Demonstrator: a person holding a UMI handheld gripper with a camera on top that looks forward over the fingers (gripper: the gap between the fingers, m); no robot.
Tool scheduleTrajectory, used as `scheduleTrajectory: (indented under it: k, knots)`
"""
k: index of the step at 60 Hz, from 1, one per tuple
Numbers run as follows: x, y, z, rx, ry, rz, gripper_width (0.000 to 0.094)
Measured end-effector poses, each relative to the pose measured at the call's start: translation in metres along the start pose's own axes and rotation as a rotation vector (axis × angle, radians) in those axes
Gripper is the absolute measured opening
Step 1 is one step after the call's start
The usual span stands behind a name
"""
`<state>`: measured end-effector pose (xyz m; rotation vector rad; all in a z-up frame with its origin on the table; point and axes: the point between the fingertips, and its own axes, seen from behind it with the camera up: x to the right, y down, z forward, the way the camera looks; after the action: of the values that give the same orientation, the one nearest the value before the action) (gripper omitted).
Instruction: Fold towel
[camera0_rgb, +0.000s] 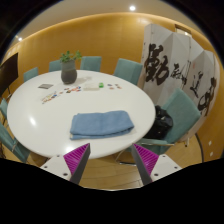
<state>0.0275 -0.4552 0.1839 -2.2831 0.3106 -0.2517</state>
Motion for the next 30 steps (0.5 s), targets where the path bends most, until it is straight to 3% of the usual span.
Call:
scheduleTrajectory:
  k: [13, 30]
  knots:
    - [-0.157, -0.009, 0.106, 0.025, -0.152, -0.021, 0.0867]
    - [-0.212, -0.024, 0.247, 0.033, -0.125, -0.088, 0.0867]
